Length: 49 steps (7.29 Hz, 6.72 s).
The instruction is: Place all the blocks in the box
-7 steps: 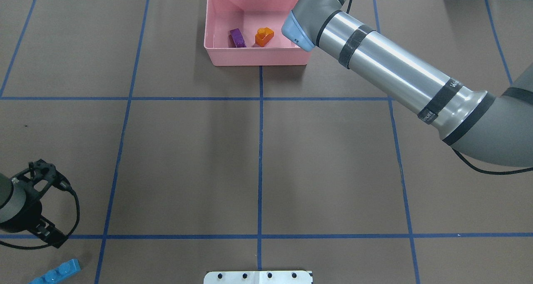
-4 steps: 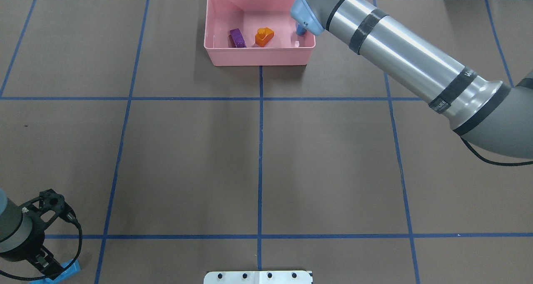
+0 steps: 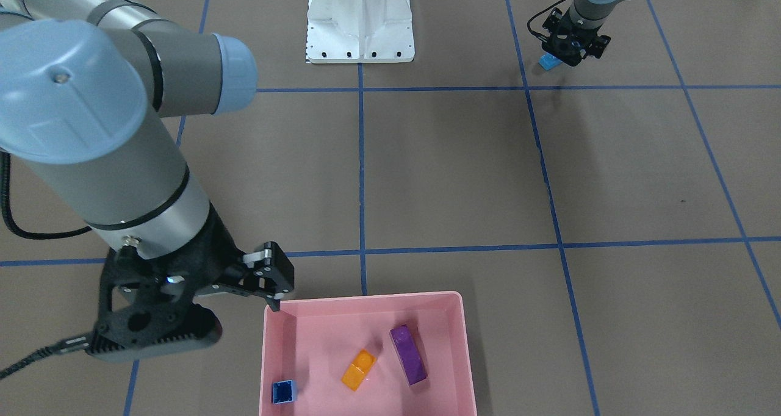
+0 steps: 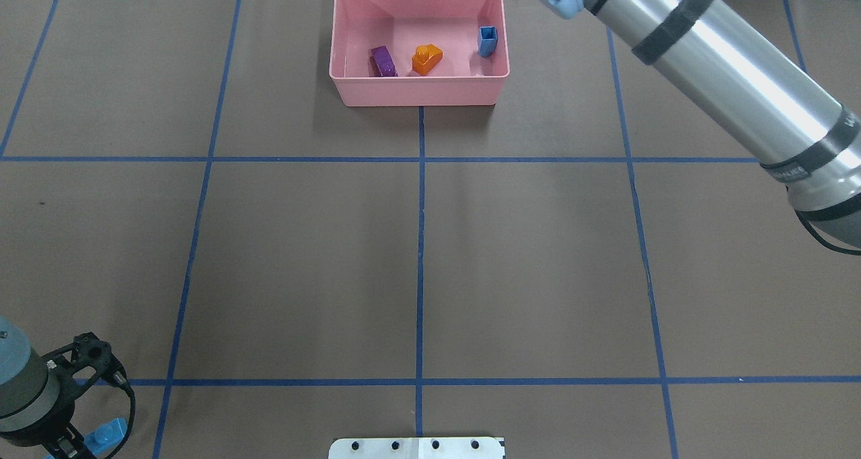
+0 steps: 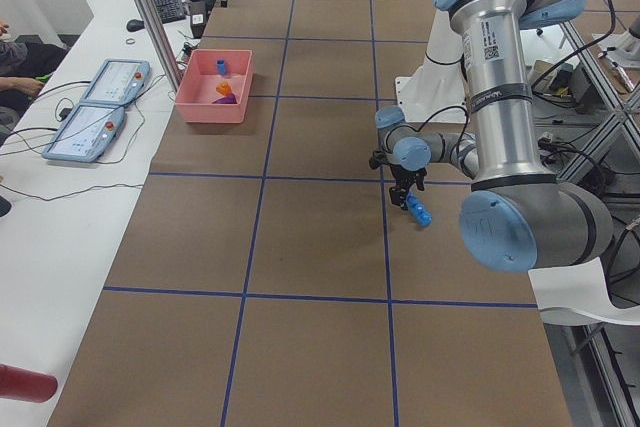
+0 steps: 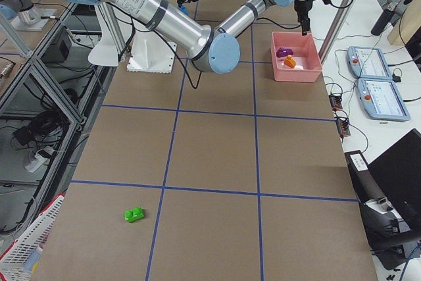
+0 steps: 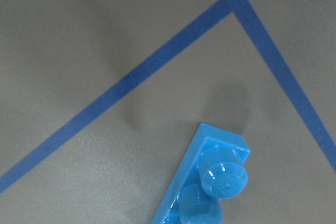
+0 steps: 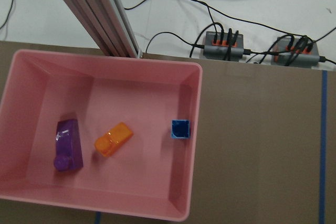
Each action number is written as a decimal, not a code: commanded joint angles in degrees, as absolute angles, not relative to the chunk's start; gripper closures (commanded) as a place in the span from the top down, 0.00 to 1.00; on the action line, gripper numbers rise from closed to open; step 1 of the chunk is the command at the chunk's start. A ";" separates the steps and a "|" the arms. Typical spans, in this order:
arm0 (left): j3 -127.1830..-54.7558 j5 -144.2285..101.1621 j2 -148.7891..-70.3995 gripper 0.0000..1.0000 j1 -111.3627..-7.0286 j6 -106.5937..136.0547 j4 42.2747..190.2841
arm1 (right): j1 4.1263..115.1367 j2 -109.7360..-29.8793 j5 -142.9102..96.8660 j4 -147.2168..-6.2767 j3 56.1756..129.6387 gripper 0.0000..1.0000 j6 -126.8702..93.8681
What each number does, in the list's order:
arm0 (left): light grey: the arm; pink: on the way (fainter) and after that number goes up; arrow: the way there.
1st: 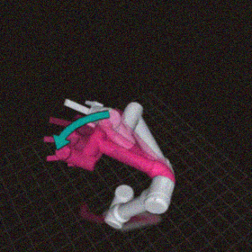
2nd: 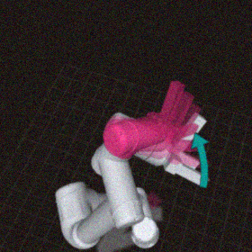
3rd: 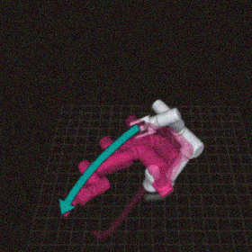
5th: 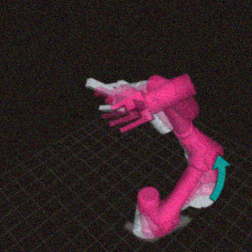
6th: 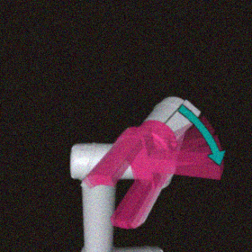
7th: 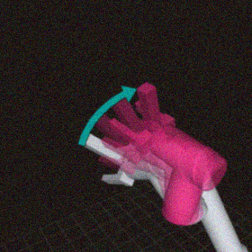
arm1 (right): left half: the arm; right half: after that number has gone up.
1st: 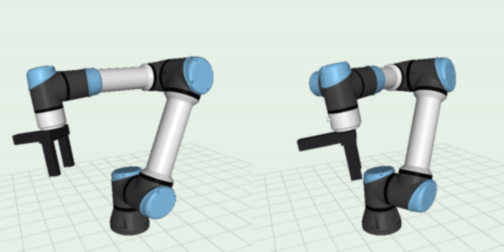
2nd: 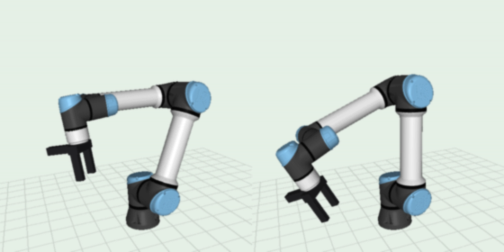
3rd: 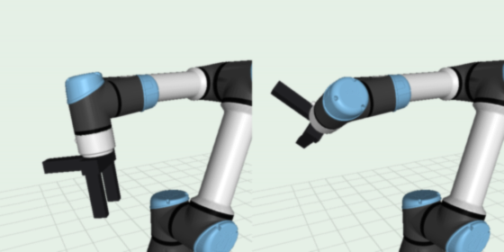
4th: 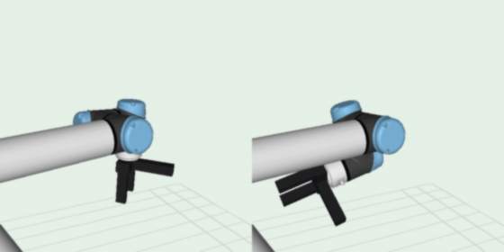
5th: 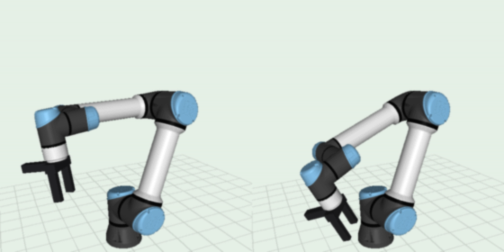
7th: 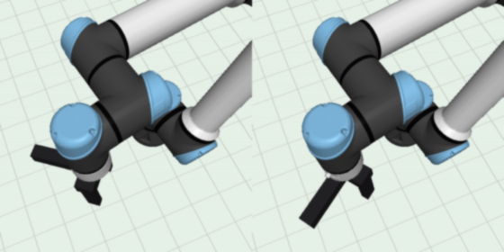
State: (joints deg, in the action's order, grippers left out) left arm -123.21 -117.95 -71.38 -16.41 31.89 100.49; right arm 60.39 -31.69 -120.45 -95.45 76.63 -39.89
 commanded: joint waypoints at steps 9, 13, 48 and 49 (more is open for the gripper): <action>-120.32 -117.86 -71.81 0.00 -13.01 38.13 104.33 | 70.75 -44.63 -121.55 -127.62 92.01 1.00 -0.01; -126.63 -117.86 -71.10 0.00 -12.48 47.18 103.71 | 72.59 -54.98 -123.22 -127.44 99.74 1.00 5.16; -67.54 -116.58 -149.06 0.00 -53.71 70.10 111.63 | 74.58 -108.24 -116.68 -120.32 105.80 0.00 28.70; -63.76 -113.58 -150.02 0.00 -52.48 71.53 115.45 | 77.23 -103.50 -114.63 -125.89 105.91 0.00 31.35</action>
